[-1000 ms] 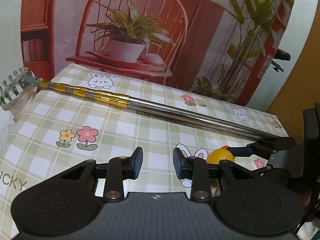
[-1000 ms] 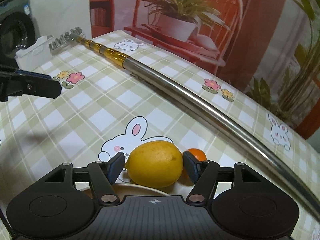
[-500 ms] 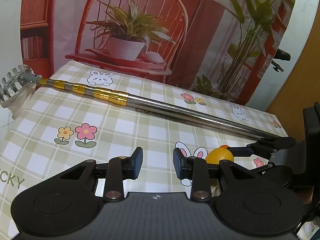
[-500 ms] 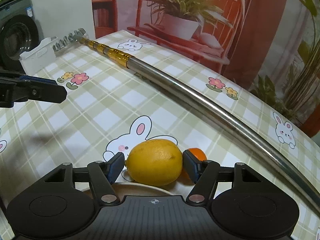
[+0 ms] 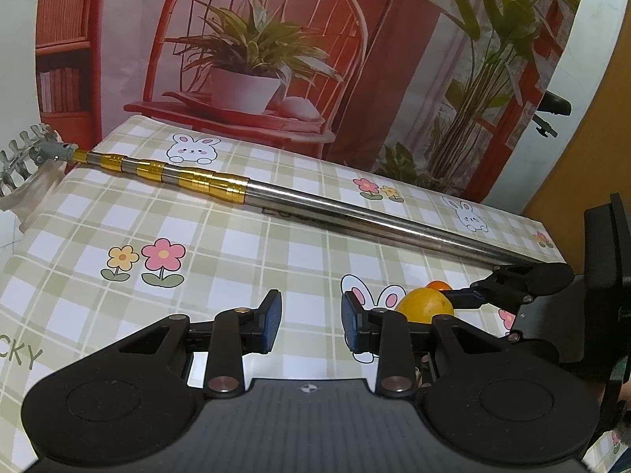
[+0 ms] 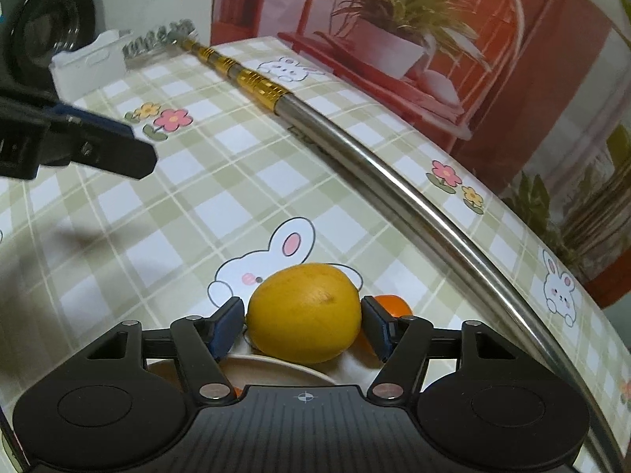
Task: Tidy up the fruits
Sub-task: 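Grasp the last tangerine by the pole with the left tool while the right holds the lemon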
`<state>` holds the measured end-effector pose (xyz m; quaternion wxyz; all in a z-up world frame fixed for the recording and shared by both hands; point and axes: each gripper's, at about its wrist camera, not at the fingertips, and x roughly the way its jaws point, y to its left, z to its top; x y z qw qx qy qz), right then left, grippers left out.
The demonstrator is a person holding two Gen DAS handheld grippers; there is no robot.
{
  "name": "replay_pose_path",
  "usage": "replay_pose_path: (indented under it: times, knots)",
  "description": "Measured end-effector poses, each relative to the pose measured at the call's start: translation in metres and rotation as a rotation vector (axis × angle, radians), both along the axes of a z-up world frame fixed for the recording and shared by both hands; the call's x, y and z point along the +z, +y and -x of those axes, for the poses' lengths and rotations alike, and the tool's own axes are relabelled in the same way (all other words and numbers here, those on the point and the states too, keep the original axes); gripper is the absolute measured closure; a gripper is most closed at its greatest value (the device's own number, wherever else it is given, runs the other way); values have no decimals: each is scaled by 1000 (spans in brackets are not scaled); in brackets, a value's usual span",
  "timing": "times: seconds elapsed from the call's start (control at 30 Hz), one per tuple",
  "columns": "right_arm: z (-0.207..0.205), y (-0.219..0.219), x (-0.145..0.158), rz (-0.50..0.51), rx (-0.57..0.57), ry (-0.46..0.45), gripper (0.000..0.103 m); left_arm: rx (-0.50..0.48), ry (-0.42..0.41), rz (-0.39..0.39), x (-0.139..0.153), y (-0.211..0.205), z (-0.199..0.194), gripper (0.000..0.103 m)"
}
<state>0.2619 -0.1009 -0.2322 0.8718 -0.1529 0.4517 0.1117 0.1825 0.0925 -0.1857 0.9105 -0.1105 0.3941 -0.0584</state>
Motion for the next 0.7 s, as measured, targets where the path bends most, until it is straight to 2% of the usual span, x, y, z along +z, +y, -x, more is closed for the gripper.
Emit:
replay_pose_path:
  times: [0.2,0.47,0.7]
  knots:
    - [5,-4,5,-47,-4,-34,47,-5,4,-5,0,-1,0,68]
    - [23,-26,27,-151,-48,-137,47,-31,5,-4,2,-6,-5,68]
    - [51,-74,43,-242,-218,-224,46,-96,16,-20,1,-27,-19,68]
